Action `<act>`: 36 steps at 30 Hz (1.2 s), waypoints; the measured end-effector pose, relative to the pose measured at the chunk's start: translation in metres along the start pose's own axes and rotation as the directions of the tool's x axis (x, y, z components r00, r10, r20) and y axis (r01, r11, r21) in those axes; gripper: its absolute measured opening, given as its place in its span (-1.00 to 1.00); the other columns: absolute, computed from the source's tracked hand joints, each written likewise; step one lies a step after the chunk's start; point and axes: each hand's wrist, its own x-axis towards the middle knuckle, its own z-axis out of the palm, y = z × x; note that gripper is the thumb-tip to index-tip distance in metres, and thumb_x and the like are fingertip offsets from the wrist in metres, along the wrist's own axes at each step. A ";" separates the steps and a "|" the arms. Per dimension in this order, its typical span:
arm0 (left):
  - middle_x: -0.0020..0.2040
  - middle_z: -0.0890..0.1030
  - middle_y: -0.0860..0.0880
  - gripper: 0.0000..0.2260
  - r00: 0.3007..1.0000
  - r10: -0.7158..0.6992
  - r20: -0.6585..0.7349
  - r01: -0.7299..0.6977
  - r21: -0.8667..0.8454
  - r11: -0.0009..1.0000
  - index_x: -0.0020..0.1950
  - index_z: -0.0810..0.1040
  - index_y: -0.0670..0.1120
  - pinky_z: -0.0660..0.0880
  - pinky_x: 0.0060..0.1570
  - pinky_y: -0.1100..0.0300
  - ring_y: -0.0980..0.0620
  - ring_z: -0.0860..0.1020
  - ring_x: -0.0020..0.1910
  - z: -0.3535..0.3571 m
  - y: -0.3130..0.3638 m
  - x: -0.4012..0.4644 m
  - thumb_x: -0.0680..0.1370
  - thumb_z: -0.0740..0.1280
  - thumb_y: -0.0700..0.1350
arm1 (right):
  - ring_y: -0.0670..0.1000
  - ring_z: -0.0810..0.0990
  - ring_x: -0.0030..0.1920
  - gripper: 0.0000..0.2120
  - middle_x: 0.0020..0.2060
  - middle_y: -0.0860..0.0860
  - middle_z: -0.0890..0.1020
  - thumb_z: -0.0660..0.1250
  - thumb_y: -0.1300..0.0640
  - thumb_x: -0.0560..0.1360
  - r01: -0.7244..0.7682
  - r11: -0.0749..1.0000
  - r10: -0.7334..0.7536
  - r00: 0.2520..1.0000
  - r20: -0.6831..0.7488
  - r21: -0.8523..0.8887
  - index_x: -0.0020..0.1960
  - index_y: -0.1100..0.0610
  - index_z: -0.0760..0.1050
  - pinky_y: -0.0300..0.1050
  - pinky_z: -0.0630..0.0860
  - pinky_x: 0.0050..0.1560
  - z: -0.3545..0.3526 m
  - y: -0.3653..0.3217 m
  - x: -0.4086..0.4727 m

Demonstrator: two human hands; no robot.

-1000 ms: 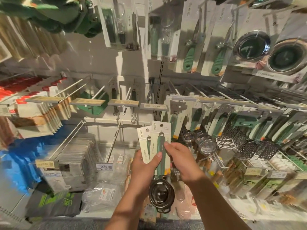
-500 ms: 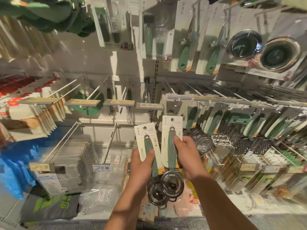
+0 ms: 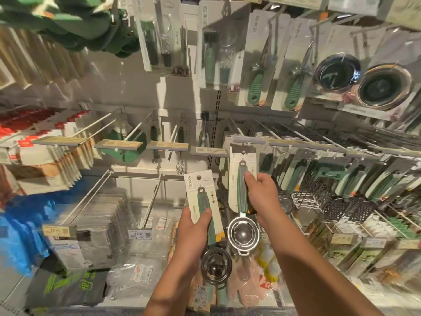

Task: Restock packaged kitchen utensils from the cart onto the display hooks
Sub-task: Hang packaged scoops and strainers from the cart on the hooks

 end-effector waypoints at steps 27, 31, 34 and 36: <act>-0.05 0.77 -0.05 -0.88 0.997 -0.047 0.060 0.049 -0.039 0.998 0.15 0.67 -0.10 0.65 -0.12 0.12 -0.02 0.74 -0.08 0.013 0.003 -0.004 0.65 0.37 -0.17 | 0.13 0.71 0.13 -0.81 0.07 0.11 0.74 0.36 0.21 0.64 -0.107 0.990 0.070 0.934 0.350 0.088 0.24 0.15 0.57 0.09 0.61 0.18 0.005 0.068 -0.066; -0.09 0.76 -0.12 -0.88 0.997 -0.070 0.024 0.071 -0.085 0.994 0.13 0.68 -0.17 0.64 -0.23 0.14 -0.03 0.73 -0.19 0.013 0.002 -0.004 0.63 0.39 -0.18 | 0.09 0.72 0.06 -0.81 0.03 0.06 0.75 0.38 0.23 0.63 -0.075 0.997 0.060 0.930 0.363 0.027 0.22 0.11 0.55 0.01 0.63 0.04 0.001 0.076 -0.074; -0.11 0.76 -0.10 -0.86 0.996 -0.084 0.036 0.087 -0.099 0.991 0.16 0.66 -0.19 0.56 -0.38 0.26 0.08 0.69 -0.30 0.013 0.004 -0.004 0.64 0.38 -0.20 | 0.15 0.71 0.10 -0.83 0.06 0.11 0.74 0.36 0.25 0.64 -0.058 0.997 0.038 0.946 0.321 0.053 0.21 0.13 0.56 0.09 0.61 0.15 -0.002 0.081 -0.074; -0.10 0.75 -0.08 -0.85 0.995 -0.087 0.055 0.092 -0.097 0.991 0.20 0.62 -0.16 0.54 -0.37 0.32 0.15 0.68 -0.30 0.013 0.005 -0.004 0.65 0.36 -0.21 | 0.14 0.71 0.09 -0.84 0.05 0.11 0.74 0.35 0.24 0.64 -0.046 0.996 0.023 0.960 0.280 0.076 0.22 0.15 0.55 0.07 0.62 0.14 -0.003 0.081 -0.072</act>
